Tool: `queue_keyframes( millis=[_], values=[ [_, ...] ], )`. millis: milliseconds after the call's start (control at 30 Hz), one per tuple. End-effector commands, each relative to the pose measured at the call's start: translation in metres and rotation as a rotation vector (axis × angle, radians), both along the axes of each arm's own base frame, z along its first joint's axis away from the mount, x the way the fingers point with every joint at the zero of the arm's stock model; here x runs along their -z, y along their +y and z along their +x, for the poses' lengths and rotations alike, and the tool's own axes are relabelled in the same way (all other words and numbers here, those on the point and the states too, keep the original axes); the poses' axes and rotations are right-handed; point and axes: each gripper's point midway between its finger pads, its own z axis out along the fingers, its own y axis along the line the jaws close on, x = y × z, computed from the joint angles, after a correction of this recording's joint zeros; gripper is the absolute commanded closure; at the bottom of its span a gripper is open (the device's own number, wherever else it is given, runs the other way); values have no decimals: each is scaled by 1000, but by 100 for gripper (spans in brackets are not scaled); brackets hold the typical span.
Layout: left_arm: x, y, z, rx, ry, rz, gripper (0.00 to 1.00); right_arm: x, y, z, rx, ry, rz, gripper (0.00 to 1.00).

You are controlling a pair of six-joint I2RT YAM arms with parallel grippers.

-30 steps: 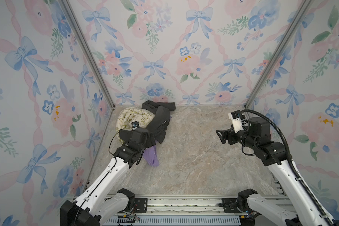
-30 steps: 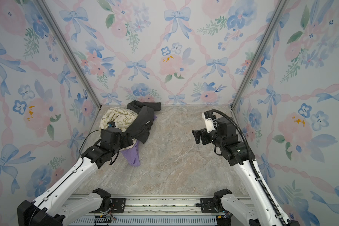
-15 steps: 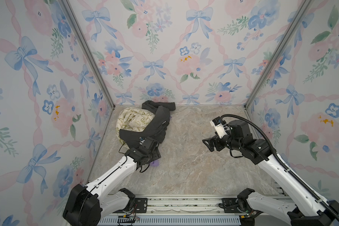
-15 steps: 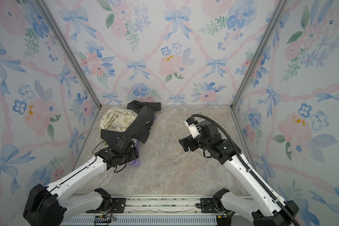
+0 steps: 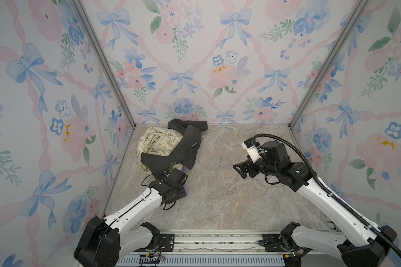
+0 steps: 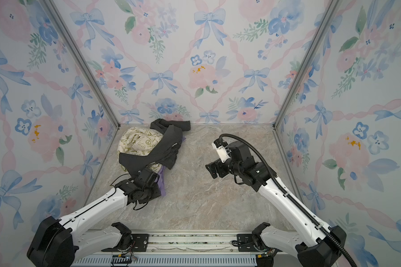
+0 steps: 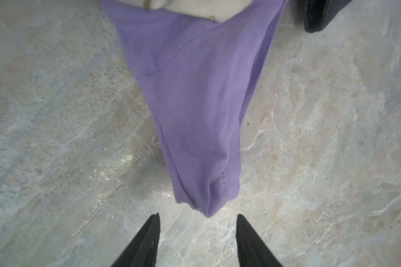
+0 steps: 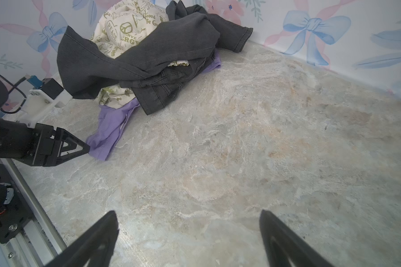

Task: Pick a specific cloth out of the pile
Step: 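Reach the left gripper to the purple shirt while the right gripper approaches, then grasp the purple shirt edge with the left gripper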

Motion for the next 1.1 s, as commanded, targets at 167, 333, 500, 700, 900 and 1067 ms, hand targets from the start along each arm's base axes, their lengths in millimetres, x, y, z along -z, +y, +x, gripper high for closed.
queue_keyframes(
  millis=[167,333,500,700,900,1067],
  values=[
    [6,1,11,-38,-55,-46,53,0,20,10,-28,-4,22,3],
    [15,5,10,-56,-43,-50,64,-3,31,15,-49,-11,18,3],
    [16,5,17,-68,-72,-69,75,-2,41,17,-66,-12,5,3],
    [16,0,24,-28,-87,-73,100,-6,47,14,-78,-22,-18,3],
    [-15,-8,45,17,-176,-82,100,-6,45,9,-86,-28,-22,3],
    [-64,-23,70,47,-289,-133,100,-8,44,7,-82,-29,-7,3]
  ],
)
